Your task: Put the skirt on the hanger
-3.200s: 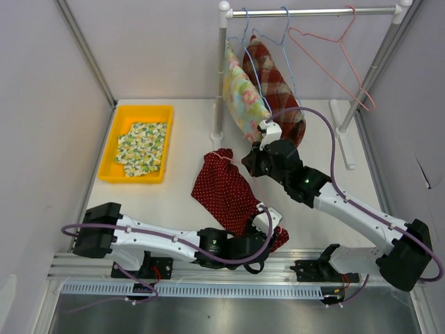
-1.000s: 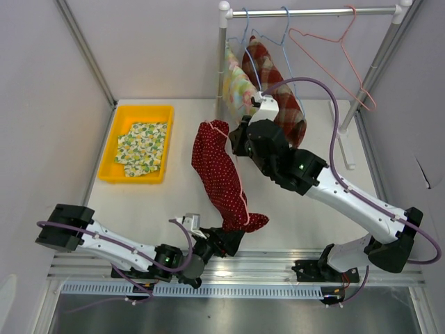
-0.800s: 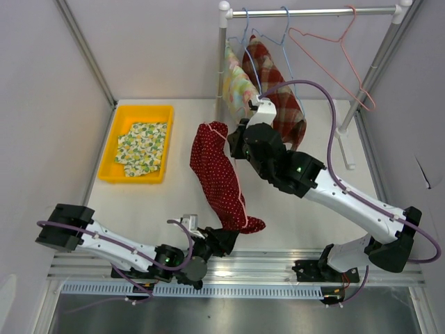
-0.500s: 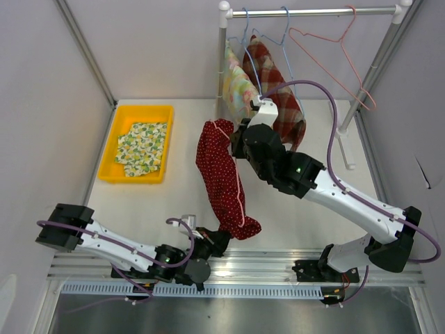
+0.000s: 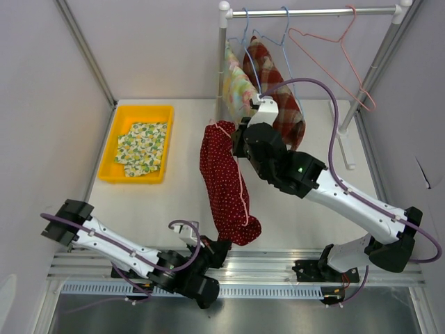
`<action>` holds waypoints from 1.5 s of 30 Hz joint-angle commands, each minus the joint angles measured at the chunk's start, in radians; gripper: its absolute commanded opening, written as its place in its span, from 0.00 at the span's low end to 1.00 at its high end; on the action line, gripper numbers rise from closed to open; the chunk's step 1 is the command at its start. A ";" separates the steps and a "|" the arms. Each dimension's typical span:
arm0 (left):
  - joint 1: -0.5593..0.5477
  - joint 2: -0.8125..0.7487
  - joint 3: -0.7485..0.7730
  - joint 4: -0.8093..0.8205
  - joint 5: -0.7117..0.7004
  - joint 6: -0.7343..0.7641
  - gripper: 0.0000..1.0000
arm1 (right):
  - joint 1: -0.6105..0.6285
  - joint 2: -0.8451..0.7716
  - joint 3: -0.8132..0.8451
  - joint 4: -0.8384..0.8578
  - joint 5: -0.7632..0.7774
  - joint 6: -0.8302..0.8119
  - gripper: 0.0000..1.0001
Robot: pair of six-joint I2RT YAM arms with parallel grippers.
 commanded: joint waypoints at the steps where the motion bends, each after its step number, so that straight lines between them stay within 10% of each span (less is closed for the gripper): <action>1: -0.040 0.031 0.113 -0.489 -0.040 -0.332 0.00 | 0.004 -0.023 0.074 0.073 0.034 -0.021 0.00; 7: -0.114 0.135 0.369 -1.128 -0.068 -0.675 0.00 | 0.004 -0.047 0.003 0.064 0.011 -0.038 0.00; 18: -0.114 0.115 0.600 -1.128 -0.118 -0.316 0.00 | 0.030 -0.038 -0.069 0.024 -0.003 -0.084 0.00; 45: -0.099 0.023 0.772 -1.095 -0.354 -0.012 0.00 | 0.088 -0.035 -0.078 0.067 -0.154 -0.055 0.00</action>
